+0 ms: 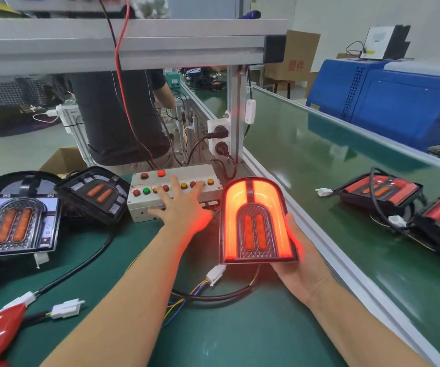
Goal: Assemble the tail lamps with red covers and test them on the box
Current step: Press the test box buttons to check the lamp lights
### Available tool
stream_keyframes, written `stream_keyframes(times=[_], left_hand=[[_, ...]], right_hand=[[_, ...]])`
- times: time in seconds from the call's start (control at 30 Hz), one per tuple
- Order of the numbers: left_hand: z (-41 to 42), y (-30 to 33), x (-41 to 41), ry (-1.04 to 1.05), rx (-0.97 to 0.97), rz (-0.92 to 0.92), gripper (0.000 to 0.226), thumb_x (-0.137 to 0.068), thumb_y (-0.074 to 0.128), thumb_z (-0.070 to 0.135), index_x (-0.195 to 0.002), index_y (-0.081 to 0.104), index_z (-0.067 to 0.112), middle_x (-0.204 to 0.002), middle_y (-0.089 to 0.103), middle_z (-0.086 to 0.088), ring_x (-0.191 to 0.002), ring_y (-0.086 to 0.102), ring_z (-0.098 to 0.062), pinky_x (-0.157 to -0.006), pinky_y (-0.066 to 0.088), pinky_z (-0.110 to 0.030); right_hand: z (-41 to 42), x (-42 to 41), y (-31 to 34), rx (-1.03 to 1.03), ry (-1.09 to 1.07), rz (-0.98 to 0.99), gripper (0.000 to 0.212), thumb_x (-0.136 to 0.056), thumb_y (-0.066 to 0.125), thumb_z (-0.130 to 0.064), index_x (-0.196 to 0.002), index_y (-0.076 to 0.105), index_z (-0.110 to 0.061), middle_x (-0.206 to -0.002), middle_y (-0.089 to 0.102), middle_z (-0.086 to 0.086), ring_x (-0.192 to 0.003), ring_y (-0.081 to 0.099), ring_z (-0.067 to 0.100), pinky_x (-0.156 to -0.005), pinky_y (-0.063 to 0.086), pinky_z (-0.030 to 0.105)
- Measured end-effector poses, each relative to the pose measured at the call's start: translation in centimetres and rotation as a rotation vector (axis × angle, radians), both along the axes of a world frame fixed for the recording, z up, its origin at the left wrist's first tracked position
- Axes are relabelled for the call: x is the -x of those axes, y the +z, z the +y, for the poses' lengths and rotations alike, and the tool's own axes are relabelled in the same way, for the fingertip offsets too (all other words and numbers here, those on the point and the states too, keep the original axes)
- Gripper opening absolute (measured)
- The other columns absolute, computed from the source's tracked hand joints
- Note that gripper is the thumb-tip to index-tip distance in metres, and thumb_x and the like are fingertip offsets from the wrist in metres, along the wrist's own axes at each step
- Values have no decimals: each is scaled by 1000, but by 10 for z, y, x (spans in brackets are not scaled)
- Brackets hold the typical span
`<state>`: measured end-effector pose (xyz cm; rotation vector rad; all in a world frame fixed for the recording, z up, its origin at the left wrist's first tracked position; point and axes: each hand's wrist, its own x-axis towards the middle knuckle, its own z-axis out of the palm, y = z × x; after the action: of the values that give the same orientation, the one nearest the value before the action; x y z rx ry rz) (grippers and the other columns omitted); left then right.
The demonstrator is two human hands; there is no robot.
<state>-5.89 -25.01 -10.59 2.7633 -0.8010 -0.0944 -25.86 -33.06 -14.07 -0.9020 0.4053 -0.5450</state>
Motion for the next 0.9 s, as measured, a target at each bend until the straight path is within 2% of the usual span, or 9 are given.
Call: stream_keyframes(times=[0.1,0.2,0.33,0.47,0.63,0.9], left_hand=[[0,0,0,-6,1,8,75,-84,62,44,-143,17,51,-158,-14,-4,-141,-16,-42,-102,8,-74],[1,0,0,-4,10,19,75,-83,62,43,-142,17,52,-158,-15,-4,-141,-17,-42,-102,8,-74],[0,1,1,6,14,24,74,-84,62,39,-142,18,51,-158,-16,-4,-141,-17,-42,-103,7,-73],[-3,3,1,21,11,20,72,-84,56,29,-142,21,51,-158,-16,-4,-142,-17,-41,-103,4,-74],[-6,6,-3,-13,-53,-116,70,-81,54,37,-143,24,45,-159,-9,-5,-143,-17,-35,-105,-5,-69],[-7,11,-13,-89,-147,-188,66,-82,50,34,-144,28,43,-158,3,-5,-144,-9,-35,-107,-4,-68]], right_hand=[[1,1,1,14,-1,10,38,-88,54,-51,-109,74,-27,-115,71,6,-105,69,19,-80,57,30],[1,0,1,35,-4,26,39,-89,52,-52,-110,73,-27,-116,71,6,-106,68,19,-88,54,33],[0,0,1,24,-7,18,38,-88,53,-50,-108,75,-26,-115,71,7,-105,69,20,-88,54,34],[-1,0,1,8,-6,12,39,-88,54,-49,-109,74,-23,-117,70,8,-107,68,22,-96,47,40],[-1,0,1,-5,21,20,43,-84,56,-52,-109,74,-22,-118,70,9,-109,67,22,-91,49,37],[-3,0,-2,-5,28,-1,39,-86,55,-50,-107,75,-25,-117,71,7,-107,68,19,-95,46,38]])
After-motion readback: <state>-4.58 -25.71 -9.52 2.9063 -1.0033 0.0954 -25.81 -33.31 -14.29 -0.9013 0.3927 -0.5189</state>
